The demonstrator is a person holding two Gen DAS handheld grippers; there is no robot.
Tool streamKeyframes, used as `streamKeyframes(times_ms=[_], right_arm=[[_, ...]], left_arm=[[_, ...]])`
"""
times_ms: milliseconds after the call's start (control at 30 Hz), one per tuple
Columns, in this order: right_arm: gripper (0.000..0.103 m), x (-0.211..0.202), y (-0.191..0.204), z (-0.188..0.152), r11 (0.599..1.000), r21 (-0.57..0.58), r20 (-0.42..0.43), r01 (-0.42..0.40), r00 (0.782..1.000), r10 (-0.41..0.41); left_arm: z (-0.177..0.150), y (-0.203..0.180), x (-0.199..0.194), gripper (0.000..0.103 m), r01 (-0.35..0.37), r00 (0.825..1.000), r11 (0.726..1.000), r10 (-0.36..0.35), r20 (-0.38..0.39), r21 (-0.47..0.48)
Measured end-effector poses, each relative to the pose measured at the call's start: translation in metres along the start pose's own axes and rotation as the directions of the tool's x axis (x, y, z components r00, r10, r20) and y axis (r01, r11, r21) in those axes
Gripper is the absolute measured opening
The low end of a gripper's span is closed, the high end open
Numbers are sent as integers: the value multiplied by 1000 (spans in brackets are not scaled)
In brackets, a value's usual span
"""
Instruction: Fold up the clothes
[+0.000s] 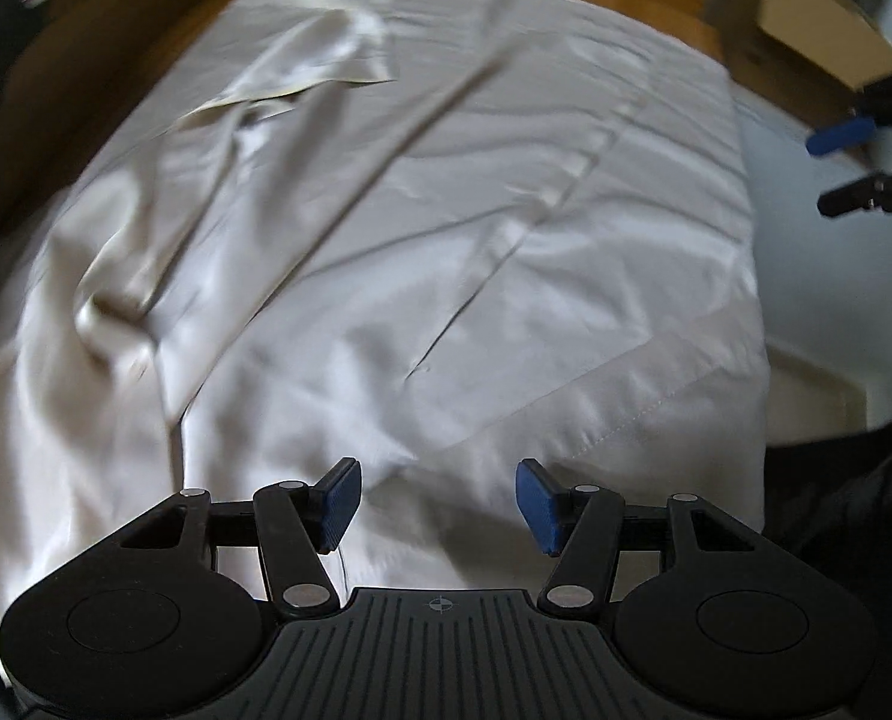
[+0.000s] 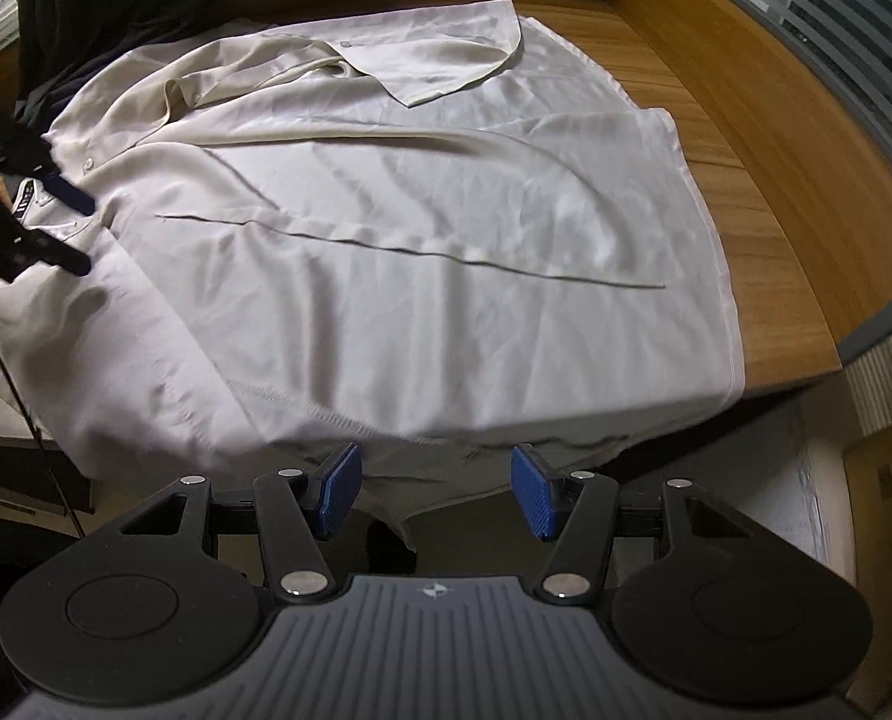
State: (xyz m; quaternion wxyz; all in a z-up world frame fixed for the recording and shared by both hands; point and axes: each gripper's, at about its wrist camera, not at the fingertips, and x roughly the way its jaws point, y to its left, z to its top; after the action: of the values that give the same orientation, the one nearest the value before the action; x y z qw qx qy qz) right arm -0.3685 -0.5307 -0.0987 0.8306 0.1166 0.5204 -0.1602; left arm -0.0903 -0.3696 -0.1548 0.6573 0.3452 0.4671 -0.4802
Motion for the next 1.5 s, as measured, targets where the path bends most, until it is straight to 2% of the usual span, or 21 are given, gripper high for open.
streamKeyframes(times_ms=[133, 300, 400, 433, 467, 500, 533, 567, 800, 1100, 1333, 1433, 1500], right_arm=[[61, -9, 12, -11, 1000, 20, 11, 21, 1000, -21], [61, -18, 24, -24, 997, 55, 20, 46, 999, -48], [62, -20, 28, -26, 996, 73, 28, 50, 998, -52], [61, -20, 29, -27, 996, 77, 30, 46, 998, -48], [61, -19, 31, -27, 996, 78, 31, 41, 999, -43], [62, -17, 34, -28, 997, 74, 32, 31, 999, -34], [62, -16, 36, -28, 997, 71, 33, 22, 999, -25], [61, -13, 38, -29, 998, 66, 33, 12, 999, -15], [61, 27, 45, -46, 998, 10, 15, -63, 998, 63], [61, 126, 33, -78, 994, -65, -20, -92, 996, 91], [60, 203, 32, -99, 962, -247, -43, -118, 993, 111], [52, 227, 30, -103, 947, -290, -44, -140, 990, 133], [35, 240, 29, -104, 939, -305, -59, -162, 987, 151]], left_arm=[[10, 3, 11, 60, 58, 997, 992, -52, -55, 112], [17, 6, 20, 59, 115, 990, 981, -100, -100, 154], [14, 1, 21, 59, 118, 990, 972, -99, -103, 203], [13, 1, 20, 52, 112, 991, 971, -93, -97, 211], [11, 0, 18, 38, 108, 992, 971, -92, -83, 214], [9, 1, 16, 30, 118, 992, 971, -104, -77, 207], [7, 1, 15, 12, 127, 991, 971, -115, -72, 200], [4, 0, 14, 6, 126, 991, 973, -115, -68, 195], [-8, -9, 8, 6, 39, 999, 984, -33, -40, 176], [-9, -10, 10, 6, -19, 999, 998, 21, -38, 59], [-6, -13, 11, 6, -40, 997, 999, 41, -60, 24], [-5, -14, 10, 6, -45, 997, 999, 46, -65, 17], [-6, -14, 10, 6, -48, 997, 999, 49, -65, 11]])
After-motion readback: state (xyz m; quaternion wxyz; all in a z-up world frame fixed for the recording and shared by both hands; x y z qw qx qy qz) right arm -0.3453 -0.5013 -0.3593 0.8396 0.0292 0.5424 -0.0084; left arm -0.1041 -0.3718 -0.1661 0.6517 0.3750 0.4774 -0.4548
